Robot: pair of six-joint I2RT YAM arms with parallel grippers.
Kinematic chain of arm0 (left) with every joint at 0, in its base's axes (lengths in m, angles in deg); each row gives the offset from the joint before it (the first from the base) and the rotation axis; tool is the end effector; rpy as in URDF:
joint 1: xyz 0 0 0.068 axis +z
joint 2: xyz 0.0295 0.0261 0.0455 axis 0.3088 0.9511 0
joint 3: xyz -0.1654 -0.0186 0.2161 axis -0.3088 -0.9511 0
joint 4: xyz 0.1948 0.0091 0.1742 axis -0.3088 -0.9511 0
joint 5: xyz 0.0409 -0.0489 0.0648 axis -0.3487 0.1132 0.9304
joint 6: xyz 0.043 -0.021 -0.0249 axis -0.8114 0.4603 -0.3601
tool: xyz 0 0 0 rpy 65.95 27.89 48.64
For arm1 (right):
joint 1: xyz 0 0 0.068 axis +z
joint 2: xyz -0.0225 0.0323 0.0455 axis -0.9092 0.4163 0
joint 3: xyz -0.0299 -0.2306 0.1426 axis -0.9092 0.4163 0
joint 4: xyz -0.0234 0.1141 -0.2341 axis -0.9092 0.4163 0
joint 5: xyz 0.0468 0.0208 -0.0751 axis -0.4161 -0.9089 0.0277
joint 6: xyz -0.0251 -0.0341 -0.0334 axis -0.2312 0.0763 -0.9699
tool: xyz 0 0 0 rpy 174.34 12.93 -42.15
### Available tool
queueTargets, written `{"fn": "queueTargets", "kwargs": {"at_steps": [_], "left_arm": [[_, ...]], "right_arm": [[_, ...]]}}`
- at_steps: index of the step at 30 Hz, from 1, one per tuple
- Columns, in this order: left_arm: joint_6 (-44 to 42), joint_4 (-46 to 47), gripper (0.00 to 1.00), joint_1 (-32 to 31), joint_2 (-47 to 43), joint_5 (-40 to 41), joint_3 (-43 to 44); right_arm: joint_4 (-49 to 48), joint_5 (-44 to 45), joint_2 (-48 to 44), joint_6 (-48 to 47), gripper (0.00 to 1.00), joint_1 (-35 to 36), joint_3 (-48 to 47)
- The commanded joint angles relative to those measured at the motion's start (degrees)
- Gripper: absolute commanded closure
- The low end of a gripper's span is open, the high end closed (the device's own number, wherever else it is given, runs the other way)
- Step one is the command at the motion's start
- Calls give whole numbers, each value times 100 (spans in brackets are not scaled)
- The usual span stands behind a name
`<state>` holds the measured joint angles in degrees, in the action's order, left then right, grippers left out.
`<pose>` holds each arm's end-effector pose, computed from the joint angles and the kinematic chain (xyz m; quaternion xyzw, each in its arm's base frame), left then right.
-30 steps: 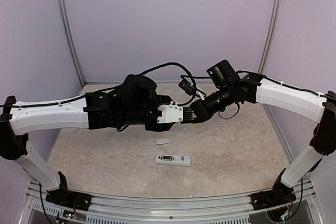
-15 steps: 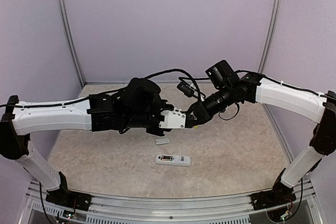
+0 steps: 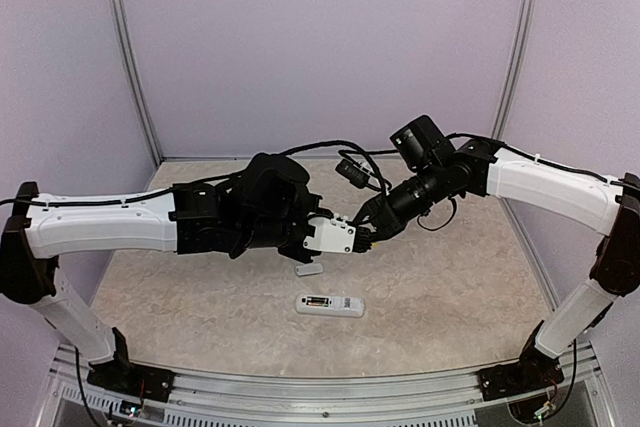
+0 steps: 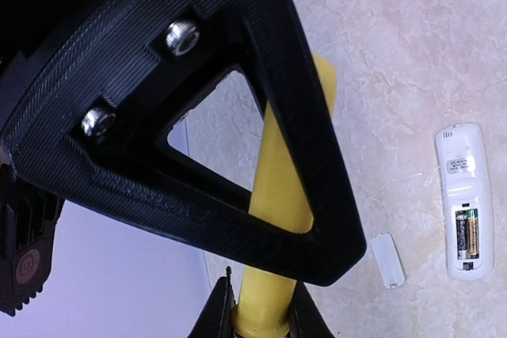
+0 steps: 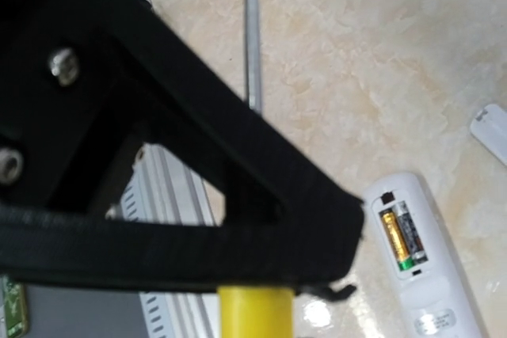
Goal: Unload the batteries from the remote control
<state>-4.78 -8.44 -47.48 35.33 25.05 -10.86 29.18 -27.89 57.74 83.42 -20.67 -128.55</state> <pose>0.1592 -0.3276 0.3070 0.7503 0.4492 0.0884 0.4769 0.2239 0.2552 0.3123 -0.3778 0.8014 0.4454 0.1291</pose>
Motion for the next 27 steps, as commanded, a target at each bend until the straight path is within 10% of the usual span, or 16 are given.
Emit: {"fn": "queueTargets", "kwargs": {"at_steps": [1, 7, 27], "left_arm": [[109, 189, 100, -27, 6, 214, -119], [359, 414, 100, 9, -125, 365, -237], [2651, 1577, 100, 395, -576, 254, -603]], "right_arm": [[-338, 448, -175, 208, 78, 40, -112], [-1003, 1341, -669, 570, 22, 21, 223], [-2630, 1151, -918, 1903, 41, -222, 965]]}}
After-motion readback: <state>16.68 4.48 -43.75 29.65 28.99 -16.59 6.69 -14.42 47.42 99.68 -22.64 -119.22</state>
